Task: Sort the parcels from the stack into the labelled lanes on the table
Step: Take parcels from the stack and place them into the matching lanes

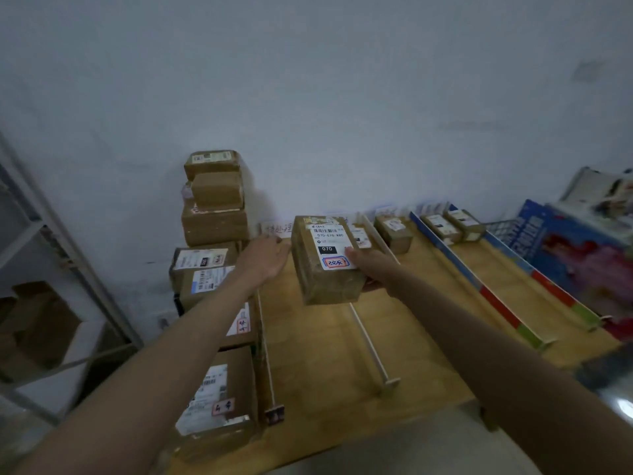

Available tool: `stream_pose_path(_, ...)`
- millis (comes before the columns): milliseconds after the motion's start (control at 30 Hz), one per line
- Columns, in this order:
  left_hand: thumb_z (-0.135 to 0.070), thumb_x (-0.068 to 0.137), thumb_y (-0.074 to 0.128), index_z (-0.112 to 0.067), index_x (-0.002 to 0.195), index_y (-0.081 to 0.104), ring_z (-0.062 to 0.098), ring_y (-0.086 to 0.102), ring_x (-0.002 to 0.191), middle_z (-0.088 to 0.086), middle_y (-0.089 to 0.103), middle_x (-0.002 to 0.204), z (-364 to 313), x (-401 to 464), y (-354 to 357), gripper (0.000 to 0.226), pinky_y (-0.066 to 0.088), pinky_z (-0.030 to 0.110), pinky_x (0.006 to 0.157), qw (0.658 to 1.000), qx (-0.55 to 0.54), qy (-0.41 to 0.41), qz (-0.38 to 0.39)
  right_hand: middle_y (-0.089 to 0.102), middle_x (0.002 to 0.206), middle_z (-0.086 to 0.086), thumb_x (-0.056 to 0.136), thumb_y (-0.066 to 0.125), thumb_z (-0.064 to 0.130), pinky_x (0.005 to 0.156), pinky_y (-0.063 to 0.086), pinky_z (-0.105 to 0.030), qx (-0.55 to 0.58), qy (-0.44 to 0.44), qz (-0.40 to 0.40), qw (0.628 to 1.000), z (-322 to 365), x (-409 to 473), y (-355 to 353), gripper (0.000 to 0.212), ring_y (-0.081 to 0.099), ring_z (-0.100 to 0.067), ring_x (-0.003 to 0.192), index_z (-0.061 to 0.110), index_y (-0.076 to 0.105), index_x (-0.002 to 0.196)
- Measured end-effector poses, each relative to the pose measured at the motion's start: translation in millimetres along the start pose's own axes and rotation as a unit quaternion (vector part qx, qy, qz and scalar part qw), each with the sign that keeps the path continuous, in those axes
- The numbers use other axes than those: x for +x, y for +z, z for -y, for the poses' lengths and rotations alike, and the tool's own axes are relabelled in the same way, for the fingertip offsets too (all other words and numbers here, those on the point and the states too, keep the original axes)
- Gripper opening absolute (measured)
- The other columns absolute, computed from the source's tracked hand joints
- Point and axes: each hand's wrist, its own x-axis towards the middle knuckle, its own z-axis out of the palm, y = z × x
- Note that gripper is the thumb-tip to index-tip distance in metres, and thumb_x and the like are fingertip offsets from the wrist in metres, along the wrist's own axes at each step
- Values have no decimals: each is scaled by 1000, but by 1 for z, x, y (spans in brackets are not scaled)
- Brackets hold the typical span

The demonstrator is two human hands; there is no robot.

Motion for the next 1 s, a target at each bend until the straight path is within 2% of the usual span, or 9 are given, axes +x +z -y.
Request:
stream_pose_path(67, -49, 102, 34, -12, 137, 54, 32, 51, 126, 12, 51, 141, -20, -6, 21, 55, 45, 45, 102, 998, 55, 31, 23, 69, 98, -7, 101, 47, 49, 65, 56, -30, 9, 22, -26, 999, -22, -5, -18, 48, 67, -19, 85, 8, 60, 121)
stream_pose_path(167, -50, 102, 33, -14, 140, 51, 31, 48, 128, 10, 49, 143, -51, -14, 51, 54, 43, 44, 101, 990, 115, 70, 43, 68, 101, -8, 100, 48, 51, 61, 52, -28, 18, 53, -70, 996, -56, -12, -47, 50, 65, -17, 81, 7, 59, 123)
stream_pose_path(300, -54, 102, 31, -14, 140, 50, 29, 48, 128, 10, 51, 141, -87, -16, 87, 58, 42, 43, 102, 979, 161, 106, 66, 70, 108, -13, 98, 49, 52, 79, 56, -37, 8, 93, -115, 989, -98, -14, -91, 54, 68, -25, 96, 4, 61, 118)
stream_pose_path(433, -54, 102, 30, -14, 142, 47, 28, 45, 131, 8, 47, 145, -125, -6, 117, 59, 38, 42, 104, 972, 174, 127, 89, 70, 107, -11, 98, 50, 52, 74, 55, -35, 26, 116, -146, 982, -129, -13, -136, 51, 67, -25, 96, 6, 61, 117)
stream_pose_path(567, -56, 100, 30, -13, 141, 48, 28, 46, 131, 9, 49, 143, -167, 11, 154, 62, 37, 42, 106, 970, 178, 128, 104, 69, 104, -10, 98, 51, 51, 96, 53, -45, 38, 131, -165, 977, -158, 1, -184, 44, 66, -26, 100, 10, 62, 110)
stream_pose_path(633, -56, 100, 30, -13, 141, 49, 29, 47, 129, 9, 50, 141, -191, 20, 176, 62, 39, 43, 106, 969, 179, 126, 111, 68, 100, -8, 99, 51, 49, 92, 55, -42, 44, 132, -172, 975, -172, 10, -208, 42, 66, -25, 98, 8, 62, 107)
stream_pose_path(767, -54, 101, 32, -13, 137, 52, 29, 49, 125, 8, 51, 137, -246, 36, 221, 58, 40, 43, 103, 971, 176, 108, 122, 67, 99, -9, 98, 51, 50, 64, 53, -28, 23, 124, -180, 975, -209, 36, -267, 46, 65, -22, 87, 7, 64, 107)
stream_pose_path(900, -53, 101, 33, -13, 137, 52, 28, 50, 125, 7, 52, 136, -300, 51, 259, 57, 39, 43, 103, 972, 179, 86, 127, 72, 101, -13, 96, 53, 53, 83, 60, -42, 8, 128, -168, 977, -245, 65, -330, 54, 71, -26, 90, 2, 67, 107)
stream_pose_path(1000, -52, 101, 32, -13, 136, 52, 28, 50, 125, 7, 52, 136, -332, 58, 280, 56, 38, 42, 104, 974, 179, 63, 126, 73, 97, -11, 96, 53, 53, 82, 60, -41, 2, 126, -145, 981, -261, 84, -370, 52, 72, -24, 87, 3, 68, 104)
